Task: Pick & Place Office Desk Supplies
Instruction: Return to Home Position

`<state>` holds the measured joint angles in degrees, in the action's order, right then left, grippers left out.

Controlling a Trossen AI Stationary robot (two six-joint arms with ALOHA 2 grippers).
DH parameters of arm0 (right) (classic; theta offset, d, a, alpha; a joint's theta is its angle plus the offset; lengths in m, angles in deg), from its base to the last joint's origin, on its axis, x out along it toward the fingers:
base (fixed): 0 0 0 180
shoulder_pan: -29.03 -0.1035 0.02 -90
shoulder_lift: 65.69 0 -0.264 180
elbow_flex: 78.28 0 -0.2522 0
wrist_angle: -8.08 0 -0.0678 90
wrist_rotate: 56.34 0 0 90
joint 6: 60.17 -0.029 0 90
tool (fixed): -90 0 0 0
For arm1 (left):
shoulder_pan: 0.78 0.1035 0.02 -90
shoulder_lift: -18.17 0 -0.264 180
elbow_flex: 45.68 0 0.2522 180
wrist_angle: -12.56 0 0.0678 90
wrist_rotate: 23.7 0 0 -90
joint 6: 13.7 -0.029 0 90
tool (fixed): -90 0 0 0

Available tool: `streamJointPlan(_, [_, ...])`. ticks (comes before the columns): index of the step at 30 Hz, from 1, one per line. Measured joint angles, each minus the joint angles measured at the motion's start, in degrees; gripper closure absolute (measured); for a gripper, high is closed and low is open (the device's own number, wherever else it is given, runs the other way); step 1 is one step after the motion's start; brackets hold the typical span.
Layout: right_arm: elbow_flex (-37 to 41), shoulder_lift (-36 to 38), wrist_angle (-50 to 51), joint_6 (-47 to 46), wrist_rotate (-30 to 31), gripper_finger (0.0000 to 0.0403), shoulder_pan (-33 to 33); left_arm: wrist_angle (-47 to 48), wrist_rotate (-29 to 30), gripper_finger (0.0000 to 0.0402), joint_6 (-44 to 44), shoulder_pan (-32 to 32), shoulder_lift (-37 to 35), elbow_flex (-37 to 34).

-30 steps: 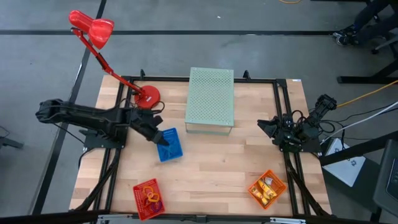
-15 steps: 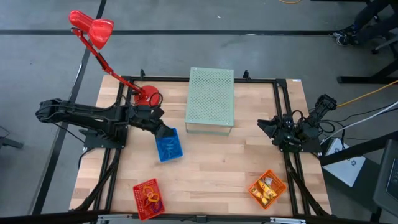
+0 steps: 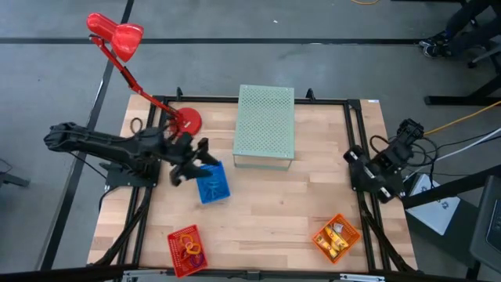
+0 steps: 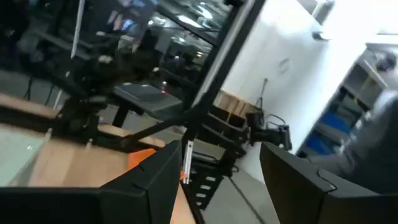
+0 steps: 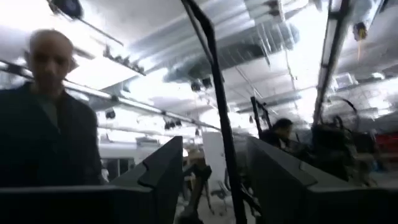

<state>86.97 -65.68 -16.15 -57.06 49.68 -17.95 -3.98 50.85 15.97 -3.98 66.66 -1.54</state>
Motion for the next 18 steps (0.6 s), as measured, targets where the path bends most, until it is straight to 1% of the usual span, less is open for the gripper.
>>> streamJointPlan(3, [0.09,-0.02,5.16,-2.73,2.59,0.0225,0.00,3.88,-0.14,0.0186,-4.18,0.80,-6.06,-1.86])
streamJointPlan(4, [0.11,-0.03,5.61,-3.20,2.01,0.0225,0.02,4.03,0.24,0.0186,-5.07,1.10,-8.26,-3.00])
streamJointPlan(6, [0.11,0.00,5.53,-4.40,-1.63,0.0225,0.00,3.69,0.96,0.0186,-5.88,1.49,-13.25,-6.07])
streamJointPlan(10, [0.09,0.00,6.07,-5.74,-4.92,0.0225,0.00,3.77,3.18,0.0186,-5.06,1.44,-23.72,-13.93])
streamJointPlan(14, [0.09,0.00,7.38,-7.10,-4.47,0.0225,0.02,3.72,4.03,0.0186,-2.75,1.44,-33.17,-21.32])
streamJointPlan(18, [0.09,0.00,7.41,-9.44,-3.16,0.0225,0.02,4.25,6.92,0.0186,-2.75,1.44,-40.69,-27.37])
